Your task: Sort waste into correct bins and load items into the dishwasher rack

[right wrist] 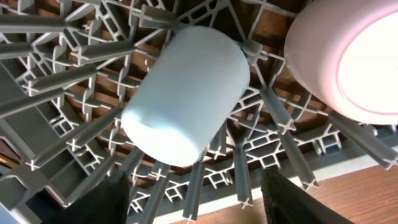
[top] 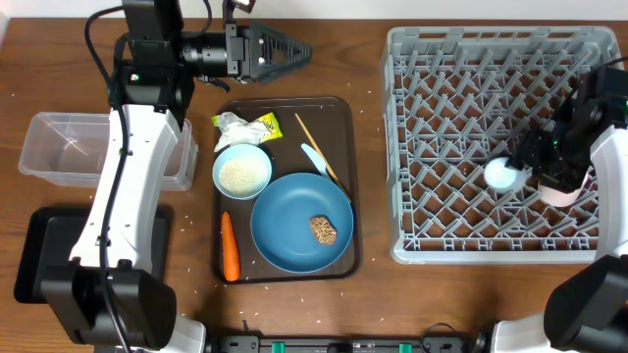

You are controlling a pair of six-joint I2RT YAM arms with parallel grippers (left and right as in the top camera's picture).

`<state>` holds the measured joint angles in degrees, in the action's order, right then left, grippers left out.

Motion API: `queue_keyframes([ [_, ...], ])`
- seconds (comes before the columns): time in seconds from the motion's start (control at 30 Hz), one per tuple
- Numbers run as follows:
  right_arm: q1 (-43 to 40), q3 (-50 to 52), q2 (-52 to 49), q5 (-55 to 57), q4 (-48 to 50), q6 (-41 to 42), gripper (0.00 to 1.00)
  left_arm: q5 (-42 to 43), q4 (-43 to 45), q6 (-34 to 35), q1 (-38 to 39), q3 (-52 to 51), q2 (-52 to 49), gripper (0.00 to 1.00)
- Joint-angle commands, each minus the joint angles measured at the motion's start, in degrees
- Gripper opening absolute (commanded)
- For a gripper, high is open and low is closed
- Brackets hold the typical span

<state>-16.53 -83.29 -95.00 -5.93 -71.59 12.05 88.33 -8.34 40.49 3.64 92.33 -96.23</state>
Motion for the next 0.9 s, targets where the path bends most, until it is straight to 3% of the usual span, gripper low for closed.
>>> queue_keyframes([
  [0.0, 0.9, -1.7, 0.8, 0.1, -0.2, -1.0, 0.57, 0.6, 0.3, -0.2, 0.0, 0.3, 0.4, 0.66],
  [0.33, 0.9, -4.6, 3.5, -10.6, 1.6, -8.5, 0.62, 0.0, 2.5, -0.1, -0.1, 0.3, 0.5, 0.66],
  [0.53, 2.3, -6.3, 10.2, -20.7, 6.8, -13.0, 0.66, -9.7, 1.0, -2.6, -1.1, 0.3, 0.5, 0.65],
  [0.63, 3.2, -6.3, 14.1, -22.5, 10.8, -9.4, 0.69, -23.7, -10.3, -8.5, -1.0, 0.3, 0.5, 0.6],
  [0.77, 4.0, -6.3, 17.2, -22.7, 14.0, -1.6, 0.72, -59.8, -32.0, -15.3, 1.2, 0.3, 0.5, 0.55],
  [0.87, 5.1, -6.3, 17.7, -23.2, 13.8, -0.2, 0.72, -76.5, -41.1, -19.5, 4.1, 0.3, 0.5, 0.54],
])
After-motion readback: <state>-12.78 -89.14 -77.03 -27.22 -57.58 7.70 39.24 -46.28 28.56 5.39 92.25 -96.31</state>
